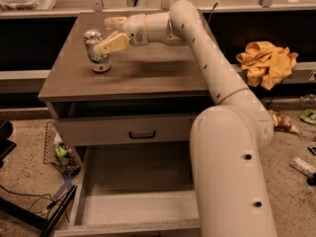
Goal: Place 7up can into middle drawer
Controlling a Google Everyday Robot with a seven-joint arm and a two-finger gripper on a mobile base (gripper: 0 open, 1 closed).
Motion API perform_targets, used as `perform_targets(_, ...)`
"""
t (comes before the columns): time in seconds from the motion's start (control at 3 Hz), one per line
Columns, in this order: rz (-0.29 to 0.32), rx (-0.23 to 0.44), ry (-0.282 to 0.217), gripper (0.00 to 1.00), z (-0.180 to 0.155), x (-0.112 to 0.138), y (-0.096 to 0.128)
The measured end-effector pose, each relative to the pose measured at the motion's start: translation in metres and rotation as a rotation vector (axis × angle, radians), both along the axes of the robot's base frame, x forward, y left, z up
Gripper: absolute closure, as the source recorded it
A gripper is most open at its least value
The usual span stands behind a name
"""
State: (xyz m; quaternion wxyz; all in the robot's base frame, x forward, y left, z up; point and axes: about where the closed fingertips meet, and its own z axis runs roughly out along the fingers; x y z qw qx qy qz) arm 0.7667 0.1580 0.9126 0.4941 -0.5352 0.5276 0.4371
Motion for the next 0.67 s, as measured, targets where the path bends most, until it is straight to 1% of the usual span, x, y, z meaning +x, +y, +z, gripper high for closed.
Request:
perform_targets(0.33,0.061,0.039,0.061,0.39,0.005,-0.017,0.014)
perform_targets(0.67,0.132,0.007,0.157,0.62,-0.019,-0.052,0.033)
